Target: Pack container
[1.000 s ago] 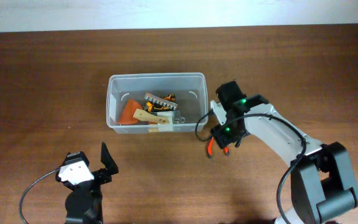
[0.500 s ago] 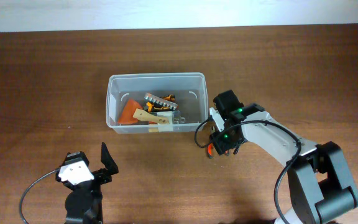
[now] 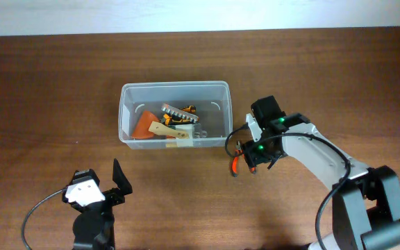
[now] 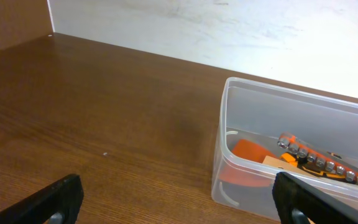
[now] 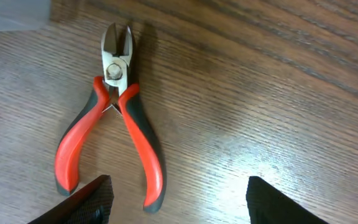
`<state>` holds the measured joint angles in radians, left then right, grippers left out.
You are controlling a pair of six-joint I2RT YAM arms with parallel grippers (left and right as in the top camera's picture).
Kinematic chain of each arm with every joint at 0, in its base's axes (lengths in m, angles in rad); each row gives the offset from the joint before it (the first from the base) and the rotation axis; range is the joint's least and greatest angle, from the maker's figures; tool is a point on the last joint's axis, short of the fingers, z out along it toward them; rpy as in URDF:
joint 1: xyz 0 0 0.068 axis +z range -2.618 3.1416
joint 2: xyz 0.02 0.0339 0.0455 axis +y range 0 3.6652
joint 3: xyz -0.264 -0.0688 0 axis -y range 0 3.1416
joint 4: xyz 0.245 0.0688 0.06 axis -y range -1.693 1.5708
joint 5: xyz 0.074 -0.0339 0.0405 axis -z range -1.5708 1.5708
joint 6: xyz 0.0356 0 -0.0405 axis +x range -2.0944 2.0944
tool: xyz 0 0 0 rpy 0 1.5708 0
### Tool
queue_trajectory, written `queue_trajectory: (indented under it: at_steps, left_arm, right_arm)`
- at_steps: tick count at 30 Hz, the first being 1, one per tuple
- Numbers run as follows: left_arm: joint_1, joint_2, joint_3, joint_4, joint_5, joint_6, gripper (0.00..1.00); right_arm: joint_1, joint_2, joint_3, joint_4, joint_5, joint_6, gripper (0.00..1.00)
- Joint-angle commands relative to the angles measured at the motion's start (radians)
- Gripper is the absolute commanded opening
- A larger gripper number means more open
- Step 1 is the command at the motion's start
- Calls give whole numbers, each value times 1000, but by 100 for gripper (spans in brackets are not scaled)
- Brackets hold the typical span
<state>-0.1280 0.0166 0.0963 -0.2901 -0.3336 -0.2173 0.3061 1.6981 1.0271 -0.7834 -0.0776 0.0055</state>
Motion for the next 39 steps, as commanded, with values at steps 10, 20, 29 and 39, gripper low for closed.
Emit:
queue_trajectory:
  at_steps: [10,20,29,39]
  left_arm:
    - [-3,-5,-3,-2,-4,9,99]
    - [-3,-5,-3,-2,-3,9,99]
    - [-3,-5,-3,-2,-3,9,99]
    - [-3,-5,-3,-2,-3,9,99]
  right_arm:
    - [-121,-18,-14,-31,-16,146,68]
    - [-117,-15,-82,-29,-21,240,68]
    - [-117,-15,-85,19,-211,293,69]
    - [-116,-14,-85,90,-216,510,53]
